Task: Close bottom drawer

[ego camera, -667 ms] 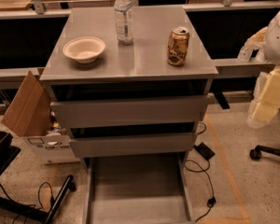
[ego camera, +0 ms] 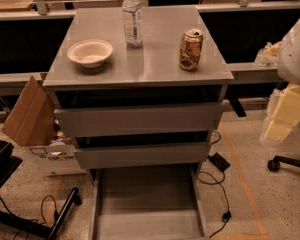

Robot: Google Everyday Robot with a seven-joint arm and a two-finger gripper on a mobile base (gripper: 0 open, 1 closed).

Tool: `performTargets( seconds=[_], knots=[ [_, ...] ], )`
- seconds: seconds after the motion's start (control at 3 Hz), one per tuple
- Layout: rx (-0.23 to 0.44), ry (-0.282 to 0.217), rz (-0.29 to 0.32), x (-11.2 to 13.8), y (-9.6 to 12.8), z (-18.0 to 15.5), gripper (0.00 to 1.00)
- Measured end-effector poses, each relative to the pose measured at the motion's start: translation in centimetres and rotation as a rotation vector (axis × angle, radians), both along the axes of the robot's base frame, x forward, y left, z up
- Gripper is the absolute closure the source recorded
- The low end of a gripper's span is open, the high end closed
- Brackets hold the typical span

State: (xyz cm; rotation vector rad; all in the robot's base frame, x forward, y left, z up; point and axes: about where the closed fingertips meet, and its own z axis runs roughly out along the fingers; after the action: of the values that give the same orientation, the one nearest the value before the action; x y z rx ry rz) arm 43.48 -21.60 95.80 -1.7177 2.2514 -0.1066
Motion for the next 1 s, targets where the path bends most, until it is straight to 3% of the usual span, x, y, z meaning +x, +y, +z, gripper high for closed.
performTargets(
  seconds=[0.33,1.0],
  knots=[
    [-0.002,0.015,-0.044,-1.9,0.0,-6.0,0.0],
    [0.11,-0.006,-0.053,-6.6,-2.8,-18.4,0.0]
  ],
)
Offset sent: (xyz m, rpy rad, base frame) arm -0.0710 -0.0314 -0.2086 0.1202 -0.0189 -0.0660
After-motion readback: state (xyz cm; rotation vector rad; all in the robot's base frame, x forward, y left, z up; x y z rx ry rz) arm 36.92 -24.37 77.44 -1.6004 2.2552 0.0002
